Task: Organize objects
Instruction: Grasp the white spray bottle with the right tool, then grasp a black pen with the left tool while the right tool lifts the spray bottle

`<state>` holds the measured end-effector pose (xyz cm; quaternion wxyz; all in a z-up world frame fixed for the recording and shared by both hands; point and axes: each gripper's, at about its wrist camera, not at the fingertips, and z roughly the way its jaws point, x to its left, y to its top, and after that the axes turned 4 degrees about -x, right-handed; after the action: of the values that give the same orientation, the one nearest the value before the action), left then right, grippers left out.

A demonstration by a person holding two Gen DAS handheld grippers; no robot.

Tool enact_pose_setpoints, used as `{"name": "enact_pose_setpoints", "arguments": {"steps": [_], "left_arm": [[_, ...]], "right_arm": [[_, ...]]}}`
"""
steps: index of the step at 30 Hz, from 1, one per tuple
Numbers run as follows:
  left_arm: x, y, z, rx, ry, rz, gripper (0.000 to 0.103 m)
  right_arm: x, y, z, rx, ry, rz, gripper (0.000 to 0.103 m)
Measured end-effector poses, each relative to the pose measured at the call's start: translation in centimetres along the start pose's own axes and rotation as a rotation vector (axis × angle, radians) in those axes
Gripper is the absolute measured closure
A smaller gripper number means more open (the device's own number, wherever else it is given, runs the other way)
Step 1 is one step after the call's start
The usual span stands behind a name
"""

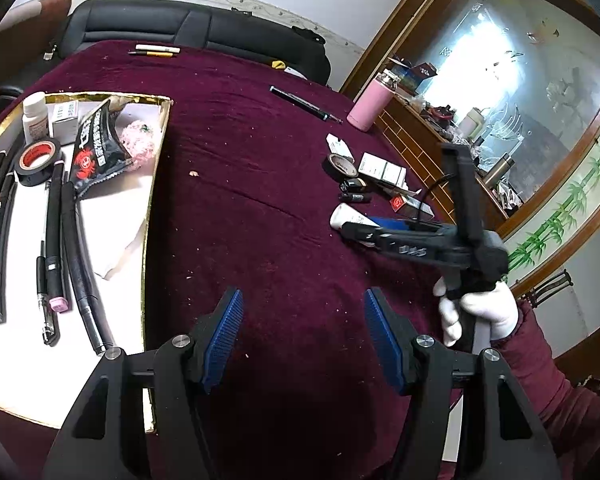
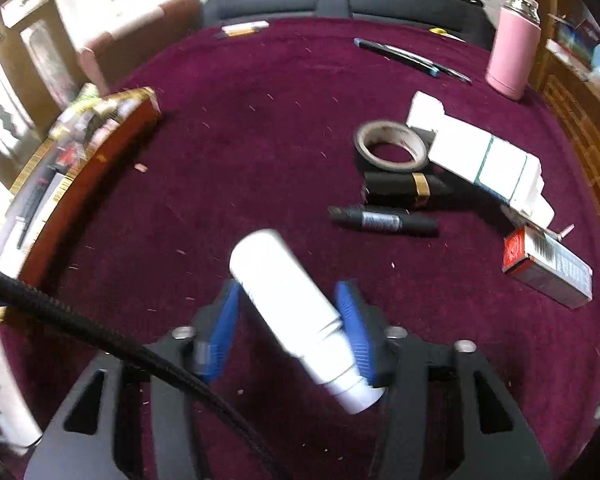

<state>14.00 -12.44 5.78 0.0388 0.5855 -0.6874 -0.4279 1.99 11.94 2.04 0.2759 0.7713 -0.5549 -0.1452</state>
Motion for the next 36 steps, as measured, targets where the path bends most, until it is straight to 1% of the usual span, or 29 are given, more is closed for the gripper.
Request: {"name": "enact_pose_setpoints", "arguments": {"steps": [1,3,5,8,11,14,16,17,18,19,20,21,23,25,26,27,28,29,30,31,33,35,36], "left_arm": [[-0.1,0.1,0.2,0.008,-0.001,0.003,0.047],[-0.7,0.5,0.7,0.021,-0.001,0.024,0.047],[-1.7,1.1,1.4,0.029,-0.007,0.057,0.047],[-3.7,2.3,3.1,0.045,-0.019,0.126,0.047],[-6.2,3.8,6.4,0.067,-0.022,0.228,0.047],[-8.8,5.4,10.8,0.091,-0.036,0.321,0.047],[-10.3,6.7,14.6,0.113,-0.041,0.385,0.047],[-10.8,7.0,15.9,0.121,-0.035,0.417,0.047],[-11.1,7.1,16.8,0.128,-0.027,0.441,0.047],[-11.6,7.4,18.6,0.146,-0.007,0.483,0.047],[-11.7,7.3,19.3,0.155,0.002,0.506,0.047],[-12.1,7.4,20.6,0.170,0.018,0.551,0.047],[-12.3,7.2,22.1,0.193,0.038,0.600,0.047],[-12.1,7.1,23.6,0.231,0.059,0.618,0.048],[-12.0,6.9,23.8,0.237,0.065,0.626,0.048],[-12.2,6.7,23.7,0.228,0.065,0.647,0.047],[-12.2,6.7,23.4,0.233,0.068,0.639,0.048],[-12.2,6.8,23.2,0.238,0.075,0.622,0.051],[-12.3,6.8,23.0,0.240,0.083,0.618,0.060],[-12.4,6.6,22.8,0.243,0.081,0.621,0.073],[-12.6,6.3,22.0,0.262,0.074,0.622,0.088],[-12.9,5.9,21.8,0.281,0.073,0.638,0.089],[-13.1,5.4,21.4,0.283,0.081,0.667,0.089]], "right_arm": [[-0.5,-0.1,-0.2,0.004,0.011,0.031,0.076],[-2.3,-0.5,-1.1,-0.020,0.038,0.122,0.076],[-4.8,-1.7,-2.4,-0.062,0.039,0.210,0.076],[-8.4,-3.6,-4.1,-0.122,0.017,0.314,0.076],[-11.9,-5.4,-5.2,-0.185,0.042,0.420,0.076],[-14.4,-6.5,-5.4,-0.211,0.112,0.531,0.075],[-14.5,-6.4,-5.4,-0.209,0.119,0.532,0.075],[-14.4,-6.3,-5.2,-0.199,0.125,0.526,0.075],[-14.4,-6.3,-5.1,-0.194,0.133,0.520,0.075],[-14.3,-6.3,-5.1,-0.191,0.149,0.512,0.075],[-14.2,-6.2,-5.0,-0.190,0.157,0.508,0.075],[-14.1,-6.1,-4.9,-0.189,0.165,0.504,0.075],[-14.2,-6.2,-4.9,-0.187,0.174,0.505,0.075],[-14.2,-6.2,-5.0,-0.192,0.179,0.512,0.075],[-14.3,-6.2,-5.0,-0.195,0.188,0.518,0.075],[-14.3,-6.5,-5.1,-0.196,0.190,0.522,0.075],[-14.4,-6.5,-5.1,-0.196,0.190,0.525,0.075],[-14.4,-6.5,-5.1,-0.195,0.190,0.527,0.074],[-14.3,-6.5,-5.1,-0.193,0.190,0.527,0.074],[-14.2,-6.5,-5.1,-0.191,0.188,0.527,0.074],[-14.2,-6.4,-4.9,-0.192,0.186,0.528,0.074],[-14.1,-6.4,-4.9,-0.192,0.181,0.531,0.074],[-14.1,-6.4,-4.9,-0.189,0.180,0.530,0.074]]}}
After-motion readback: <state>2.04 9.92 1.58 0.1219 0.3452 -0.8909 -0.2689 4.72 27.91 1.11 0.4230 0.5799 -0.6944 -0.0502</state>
